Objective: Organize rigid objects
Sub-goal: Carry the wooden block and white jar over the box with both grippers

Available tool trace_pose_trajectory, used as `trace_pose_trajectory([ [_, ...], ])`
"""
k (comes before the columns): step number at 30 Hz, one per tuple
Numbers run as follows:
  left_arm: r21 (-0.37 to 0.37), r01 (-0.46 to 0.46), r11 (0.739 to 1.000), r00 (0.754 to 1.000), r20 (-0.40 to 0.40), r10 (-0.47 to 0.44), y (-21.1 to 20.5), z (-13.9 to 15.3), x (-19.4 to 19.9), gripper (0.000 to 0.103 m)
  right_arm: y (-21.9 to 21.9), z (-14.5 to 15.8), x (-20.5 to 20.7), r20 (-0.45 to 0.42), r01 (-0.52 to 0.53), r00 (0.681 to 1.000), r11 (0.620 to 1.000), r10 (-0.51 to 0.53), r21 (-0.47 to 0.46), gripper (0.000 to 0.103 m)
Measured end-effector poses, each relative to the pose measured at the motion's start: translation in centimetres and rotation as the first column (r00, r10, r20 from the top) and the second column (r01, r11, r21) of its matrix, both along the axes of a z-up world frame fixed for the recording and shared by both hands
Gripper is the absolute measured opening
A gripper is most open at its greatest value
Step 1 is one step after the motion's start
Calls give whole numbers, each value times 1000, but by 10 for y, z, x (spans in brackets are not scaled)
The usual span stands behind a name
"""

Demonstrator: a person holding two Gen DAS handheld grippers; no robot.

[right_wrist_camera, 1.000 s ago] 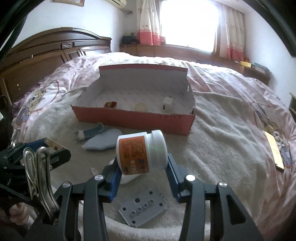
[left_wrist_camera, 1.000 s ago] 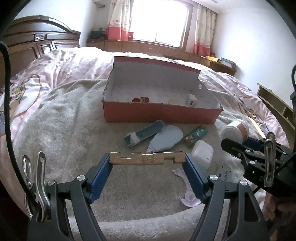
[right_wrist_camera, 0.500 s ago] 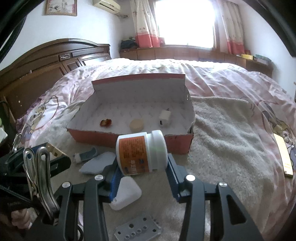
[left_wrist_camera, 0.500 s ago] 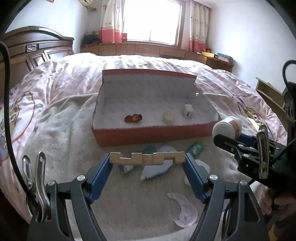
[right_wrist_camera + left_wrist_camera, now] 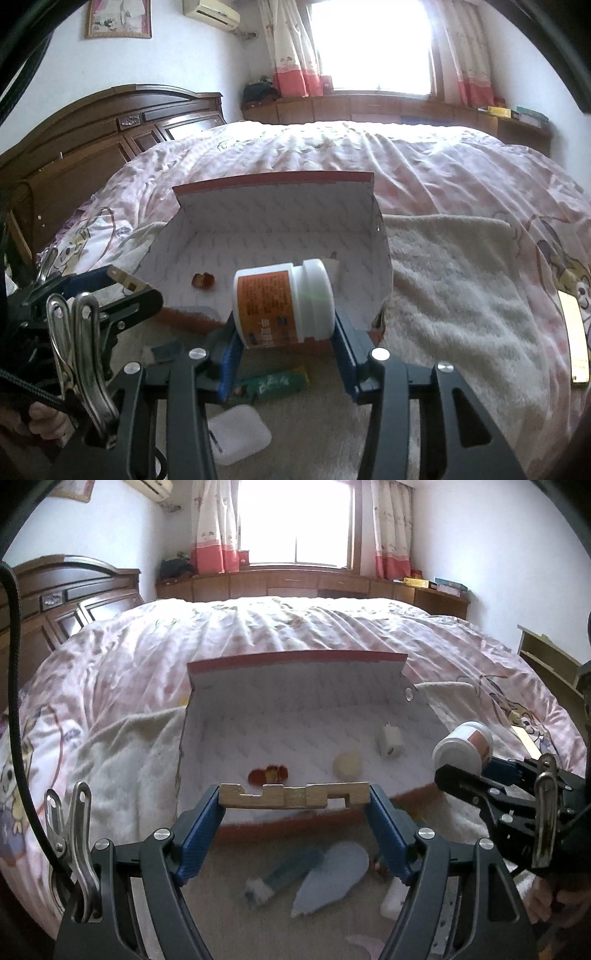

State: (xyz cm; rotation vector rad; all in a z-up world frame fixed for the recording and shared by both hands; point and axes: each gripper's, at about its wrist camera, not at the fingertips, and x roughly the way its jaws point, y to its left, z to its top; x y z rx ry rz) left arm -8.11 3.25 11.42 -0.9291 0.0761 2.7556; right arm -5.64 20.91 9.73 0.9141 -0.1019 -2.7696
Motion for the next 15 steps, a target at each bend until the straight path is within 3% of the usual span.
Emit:
trace_pose_trajectory([
  [15, -14, -3, 1000, 999, 42, 4, 13, 9, -59, 78, -3, 5, -54, 39, -12, 999, 1000, 11, 17, 47],
])
